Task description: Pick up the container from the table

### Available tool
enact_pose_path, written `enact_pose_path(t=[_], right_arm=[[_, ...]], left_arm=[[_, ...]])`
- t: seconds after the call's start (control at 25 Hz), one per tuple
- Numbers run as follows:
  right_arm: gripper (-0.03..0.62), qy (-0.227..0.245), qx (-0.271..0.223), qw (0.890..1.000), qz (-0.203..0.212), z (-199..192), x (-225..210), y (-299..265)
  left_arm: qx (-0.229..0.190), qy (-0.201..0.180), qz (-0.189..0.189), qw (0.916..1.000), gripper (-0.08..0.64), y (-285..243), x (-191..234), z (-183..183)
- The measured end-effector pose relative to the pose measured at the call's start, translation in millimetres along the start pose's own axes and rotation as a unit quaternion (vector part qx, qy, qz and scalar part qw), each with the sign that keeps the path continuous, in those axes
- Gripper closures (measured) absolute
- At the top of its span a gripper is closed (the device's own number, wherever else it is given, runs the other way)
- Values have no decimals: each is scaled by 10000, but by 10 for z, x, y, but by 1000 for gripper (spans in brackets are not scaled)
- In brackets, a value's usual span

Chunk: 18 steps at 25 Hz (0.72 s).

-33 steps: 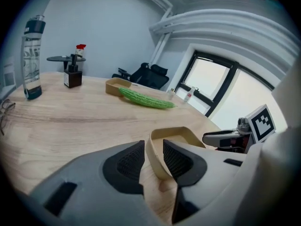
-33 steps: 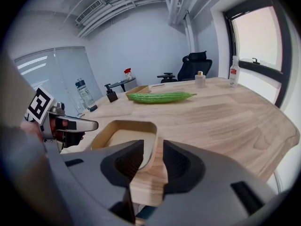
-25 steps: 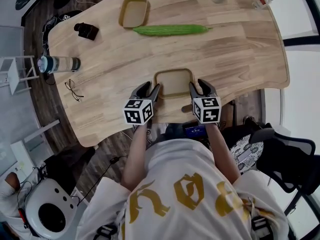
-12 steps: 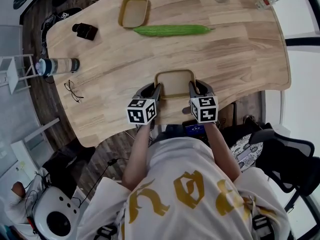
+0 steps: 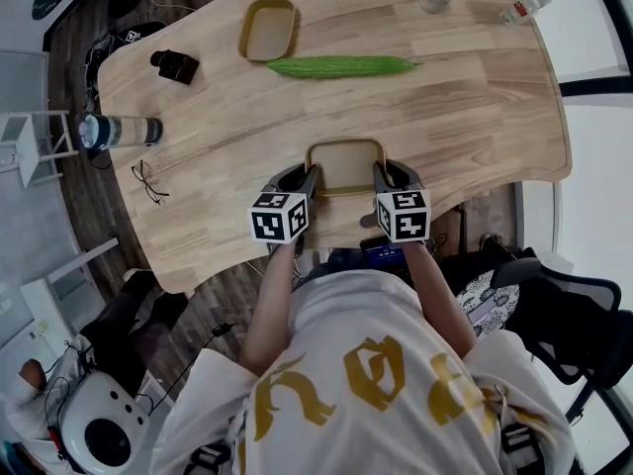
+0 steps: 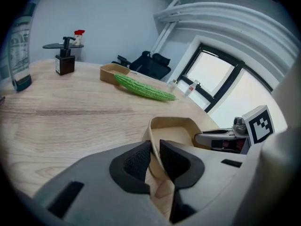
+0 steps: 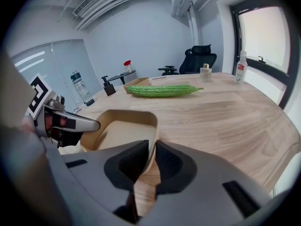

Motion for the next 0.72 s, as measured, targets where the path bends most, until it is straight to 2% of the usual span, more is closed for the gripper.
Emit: enact_pose_path(t=[0.72], right_arm=[[545, 328, -723, 9968, -129, 304, 146, 602]], left_arm=[[-780, -192, -221, 9965, 499, 496, -307, 220]])
Point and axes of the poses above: the fingertips, and each gripper's own axes: y backward along the fingers, x to its left, z out of its top, the point moved 9 cm from there along y, backward along the fingers
